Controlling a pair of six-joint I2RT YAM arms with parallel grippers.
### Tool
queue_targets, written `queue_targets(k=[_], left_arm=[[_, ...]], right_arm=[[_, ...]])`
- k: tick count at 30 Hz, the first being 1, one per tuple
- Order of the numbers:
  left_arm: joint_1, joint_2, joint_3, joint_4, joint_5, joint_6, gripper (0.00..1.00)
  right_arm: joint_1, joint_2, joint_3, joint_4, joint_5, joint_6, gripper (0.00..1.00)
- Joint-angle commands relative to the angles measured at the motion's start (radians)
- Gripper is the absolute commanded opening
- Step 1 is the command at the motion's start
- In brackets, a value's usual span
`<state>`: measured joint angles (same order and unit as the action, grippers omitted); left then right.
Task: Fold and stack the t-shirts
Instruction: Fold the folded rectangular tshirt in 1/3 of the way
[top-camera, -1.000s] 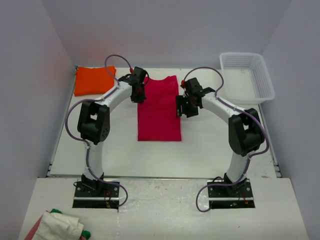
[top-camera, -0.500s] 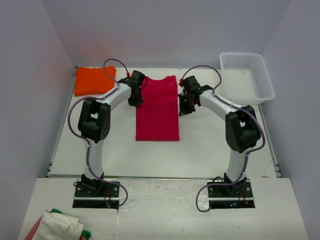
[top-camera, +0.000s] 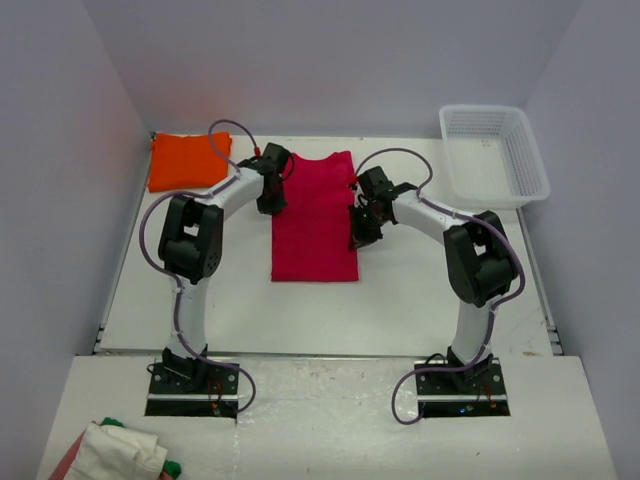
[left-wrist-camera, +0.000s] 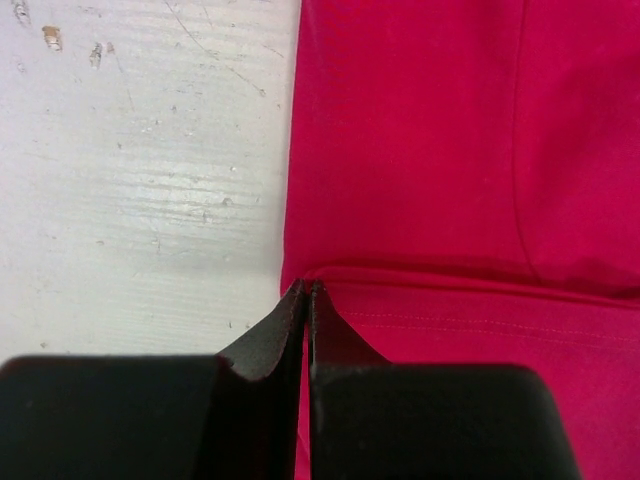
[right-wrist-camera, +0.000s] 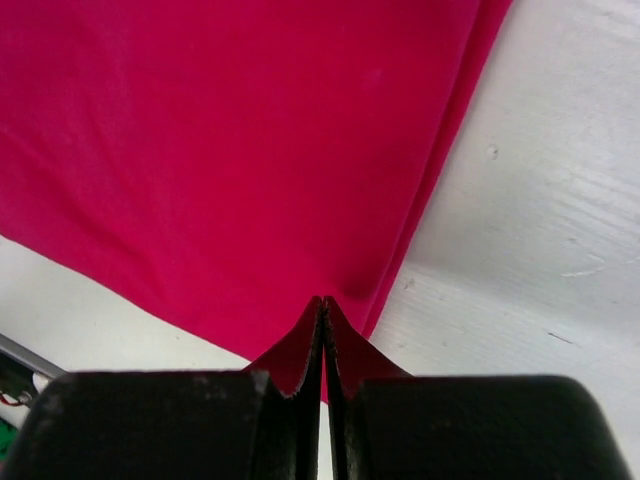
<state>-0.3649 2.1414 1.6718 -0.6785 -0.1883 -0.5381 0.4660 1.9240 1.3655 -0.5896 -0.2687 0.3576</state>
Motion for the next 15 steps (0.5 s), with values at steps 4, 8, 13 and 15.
queue_targets(k=[4,8,13,15], left_arm=[[0.014,0.057,0.062,0.013,0.000,0.013,0.00],[0.015,0.083,0.085,0.002,-0.002,0.017,0.00],[0.021,0.097,0.101,0.002,-0.003,0.021,0.00],[0.023,0.100,0.108,0.003,0.003,0.024,0.01]], right_arm=[[0.014,-0.023,-0.016,0.042,-0.032,0.030,0.00],[0.013,0.010,-0.011,0.034,-0.023,0.046,0.00],[0.014,0.038,-0.025,0.028,0.000,0.079,0.00],[0.019,0.052,-0.039,0.027,0.022,0.087,0.00]])
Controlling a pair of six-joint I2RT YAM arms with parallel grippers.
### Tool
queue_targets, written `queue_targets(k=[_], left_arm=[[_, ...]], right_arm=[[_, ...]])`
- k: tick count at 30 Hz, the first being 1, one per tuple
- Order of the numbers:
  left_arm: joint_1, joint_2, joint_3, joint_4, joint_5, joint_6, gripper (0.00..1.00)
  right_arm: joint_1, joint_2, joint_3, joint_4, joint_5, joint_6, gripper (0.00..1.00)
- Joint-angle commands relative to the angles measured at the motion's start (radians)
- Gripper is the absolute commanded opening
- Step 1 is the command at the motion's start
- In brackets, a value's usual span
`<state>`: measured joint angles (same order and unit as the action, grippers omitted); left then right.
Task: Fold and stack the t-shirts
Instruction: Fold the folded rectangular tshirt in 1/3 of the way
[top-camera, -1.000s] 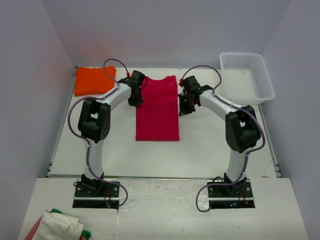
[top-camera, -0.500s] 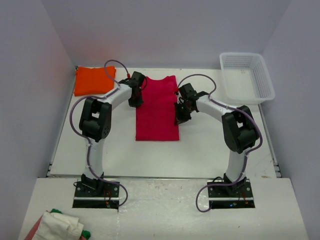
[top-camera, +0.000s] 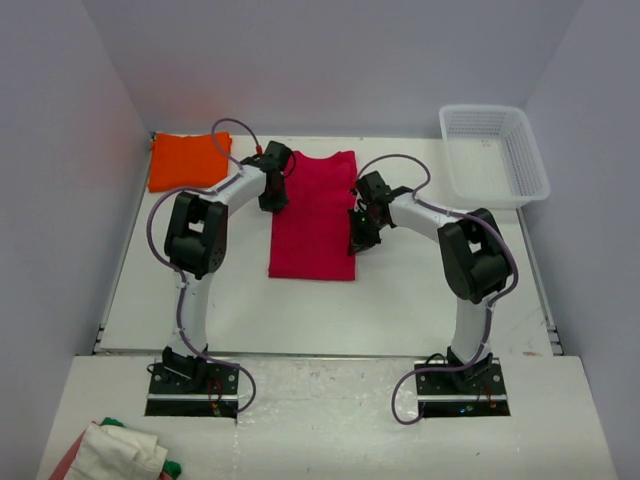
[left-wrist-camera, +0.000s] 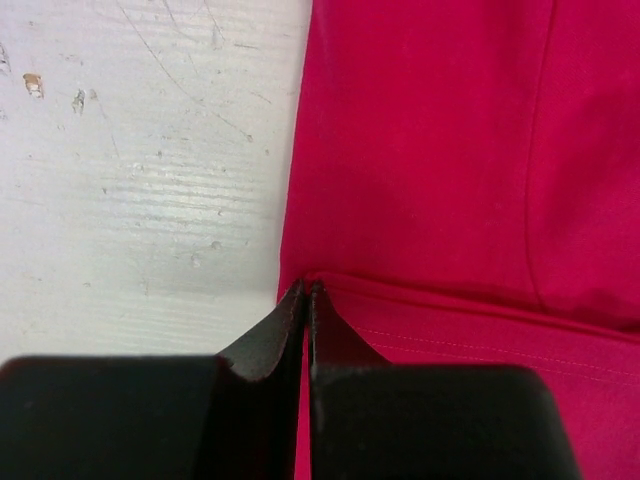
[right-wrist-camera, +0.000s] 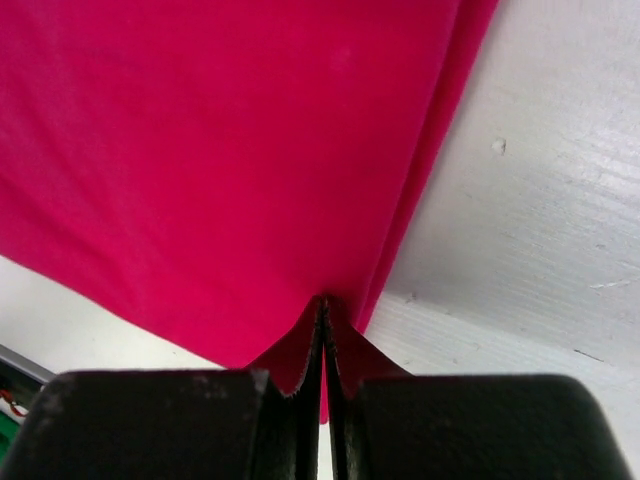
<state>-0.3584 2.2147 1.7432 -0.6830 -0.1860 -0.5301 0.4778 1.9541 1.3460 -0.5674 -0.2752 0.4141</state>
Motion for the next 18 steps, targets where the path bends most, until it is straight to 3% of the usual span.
queue_targets(k=[1,6,10,13,18], left_arm=[[0.016,0.030,0.038,0.008,0.002,0.016,0.02],[0.018,0.023,0.035,0.005,0.003,0.015,0.14],[0.013,-0.016,-0.007,0.005,-0.044,0.001,0.31],[-0.004,-0.088,-0.040,-0.003,-0.102,-0.022,0.39],[-0.036,-0.245,-0.132,-0.023,-0.144,-0.042,0.44]], right_arm=[[0.010,0.025,-0.033,0.006,0.030,0.040,0.00],[0.021,0.020,-0.088,0.038,0.045,0.068,0.00],[0.024,0.022,-0.113,0.044,0.061,0.078,0.00],[0.025,0.029,-0.099,0.041,0.067,0.072,0.00],[0.044,-0.020,-0.079,0.023,0.100,0.055,0.00]])
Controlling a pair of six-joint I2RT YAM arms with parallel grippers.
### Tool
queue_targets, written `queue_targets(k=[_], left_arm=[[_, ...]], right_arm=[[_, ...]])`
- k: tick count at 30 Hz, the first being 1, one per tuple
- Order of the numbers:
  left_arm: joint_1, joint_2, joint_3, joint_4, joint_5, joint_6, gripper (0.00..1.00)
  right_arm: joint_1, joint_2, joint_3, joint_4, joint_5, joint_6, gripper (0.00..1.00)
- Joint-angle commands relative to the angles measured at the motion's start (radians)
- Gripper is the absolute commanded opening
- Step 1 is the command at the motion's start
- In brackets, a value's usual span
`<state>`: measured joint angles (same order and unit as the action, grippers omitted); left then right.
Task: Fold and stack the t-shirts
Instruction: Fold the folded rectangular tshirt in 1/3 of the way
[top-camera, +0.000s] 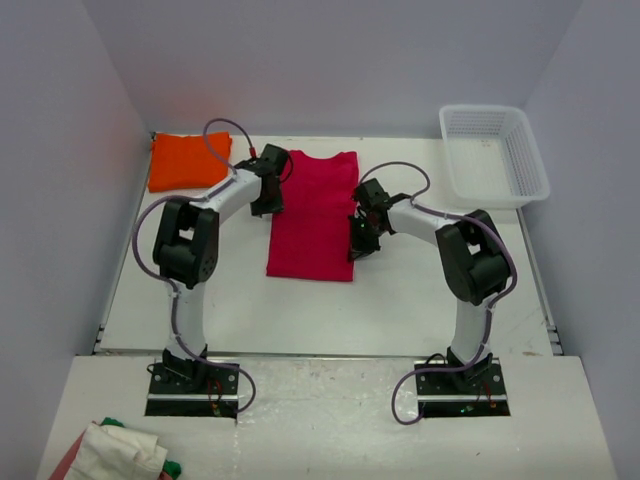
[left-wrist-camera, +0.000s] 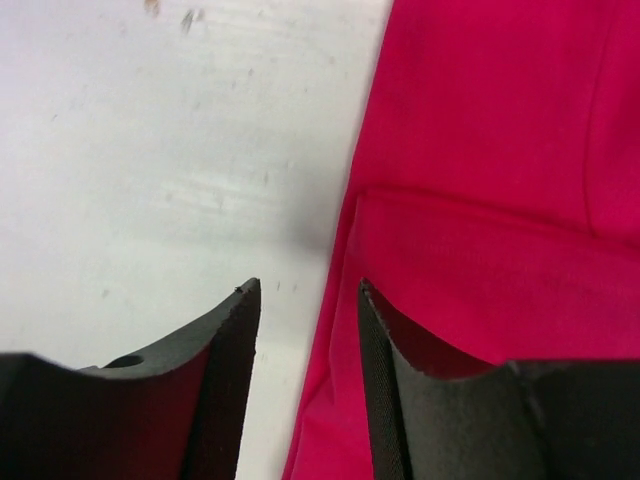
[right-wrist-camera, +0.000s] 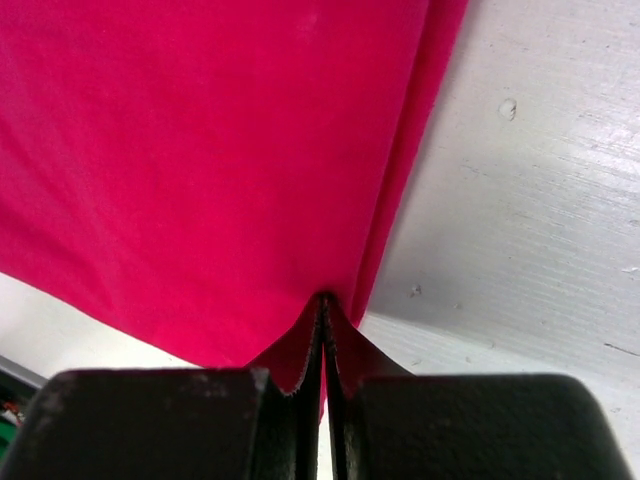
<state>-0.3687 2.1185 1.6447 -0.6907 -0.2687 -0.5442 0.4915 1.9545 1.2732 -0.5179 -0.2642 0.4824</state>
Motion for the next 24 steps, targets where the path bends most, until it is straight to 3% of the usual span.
queue_targets(k=[1,8,11,15,19,24], left_arm=[[-0.044,-0.173,-0.064,-0.016,-0.088,-0.033,0.45],[-0.121,-0.305,-0.114,-0.062,-0.230,-0.085,0.55],[-0.130,-0.340,-0.132,-0.064,-0.193,-0.077,0.55],[-0.148,-0.411,-0.273,0.005,-0.051,-0.071,0.51],[-0.151,-0.459,-0.390,0.049,0.002,-0.076,0.37],[-0.157,-0.528,-0.505,0.092,0.045,-0.077,0.09]], right_arm=[[0.035,-0.031,0.014,-0.036,0.091,-0.024,0.00],[0.041,-0.036,0.173,-0.149,0.109,-0.067,0.00],[0.039,-0.020,0.248,-0.191,0.123,-0.077,0.00],[0.038,0.056,0.423,-0.255,0.138,-0.108,0.00],[0.035,0.179,0.603,-0.346,0.112,-0.126,0.00],[0.025,0.273,0.710,-0.372,0.086,-0.119,0.00]])
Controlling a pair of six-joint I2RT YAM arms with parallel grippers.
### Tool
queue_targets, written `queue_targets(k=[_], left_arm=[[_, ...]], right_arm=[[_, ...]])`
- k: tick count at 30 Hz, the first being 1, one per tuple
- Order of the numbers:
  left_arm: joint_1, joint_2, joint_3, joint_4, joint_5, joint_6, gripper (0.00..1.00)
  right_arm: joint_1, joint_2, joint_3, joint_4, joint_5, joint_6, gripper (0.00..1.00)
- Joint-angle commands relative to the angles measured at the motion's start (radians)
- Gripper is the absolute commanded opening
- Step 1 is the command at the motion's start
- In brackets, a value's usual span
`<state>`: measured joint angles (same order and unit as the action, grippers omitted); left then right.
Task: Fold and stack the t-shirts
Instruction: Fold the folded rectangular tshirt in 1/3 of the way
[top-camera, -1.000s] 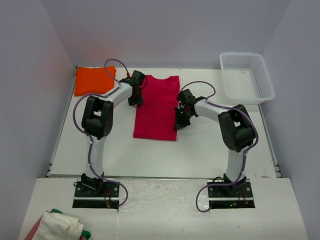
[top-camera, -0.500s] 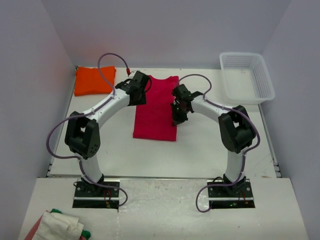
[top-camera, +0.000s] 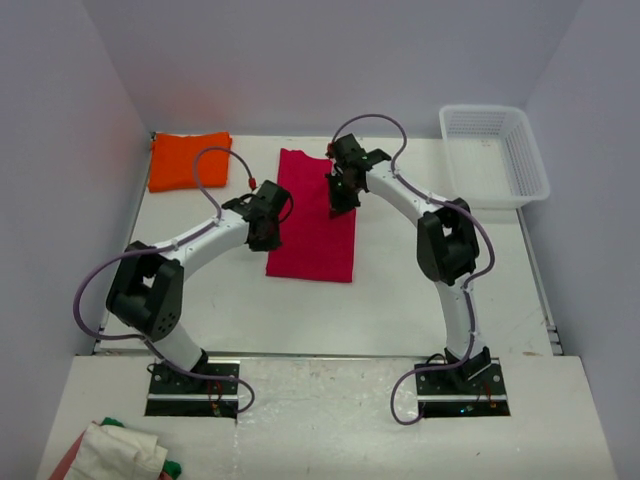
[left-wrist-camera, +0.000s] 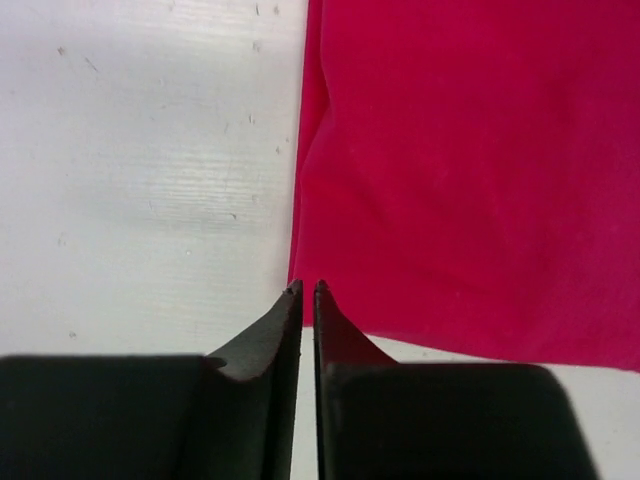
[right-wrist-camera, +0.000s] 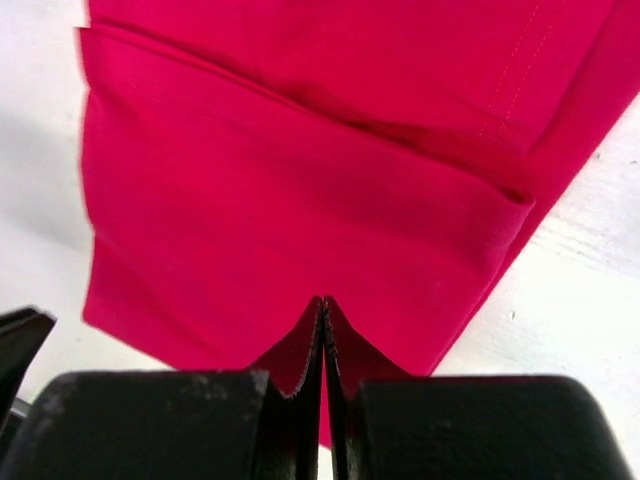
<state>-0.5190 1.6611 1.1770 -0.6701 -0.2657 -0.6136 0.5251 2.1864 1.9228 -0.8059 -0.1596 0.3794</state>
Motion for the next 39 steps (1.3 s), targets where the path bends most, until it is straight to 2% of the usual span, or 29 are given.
queue_targets(k=[1,2,4,16,28,34,39], left_arm=[[-0.007,-0.078,-0.048,0.082,0.048,-0.005,0.06],[-0.007,-0.080,-0.054,0.084,0.054,-0.003,0.01],[-0.007,-0.084,-0.071,0.093,0.062,0.000,0.00],[-0.029,-0.119,-0.146,0.142,0.152,-0.011,0.00],[-0.049,-0.107,-0.214,0.167,0.169,-0.038,0.00],[-0.047,-0.038,-0.223,0.153,0.111,-0.064,0.00],[-0.049,0.025,-0.249,0.153,0.135,-0.098,0.00]], right_arm=[[-0.013,0.058,0.064,-0.084,-0.008,-0.014,0.00],[-0.014,0.062,0.064,-0.084,-0.011,-0.011,0.00],[-0.020,0.070,0.056,-0.084,-0.012,-0.013,0.00],[-0.054,0.076,0.004,-0.084,0.008,0.004,0.00],[-0.063,0.222,0.180,-0.228,-0.032,-0.008,0.00],[-0.074,0.211,0.173,-0.230,-0.023,-0.007,0.00],[-0.089,0.210,0.165,-0.236,-0.041,0.004,0.00]])
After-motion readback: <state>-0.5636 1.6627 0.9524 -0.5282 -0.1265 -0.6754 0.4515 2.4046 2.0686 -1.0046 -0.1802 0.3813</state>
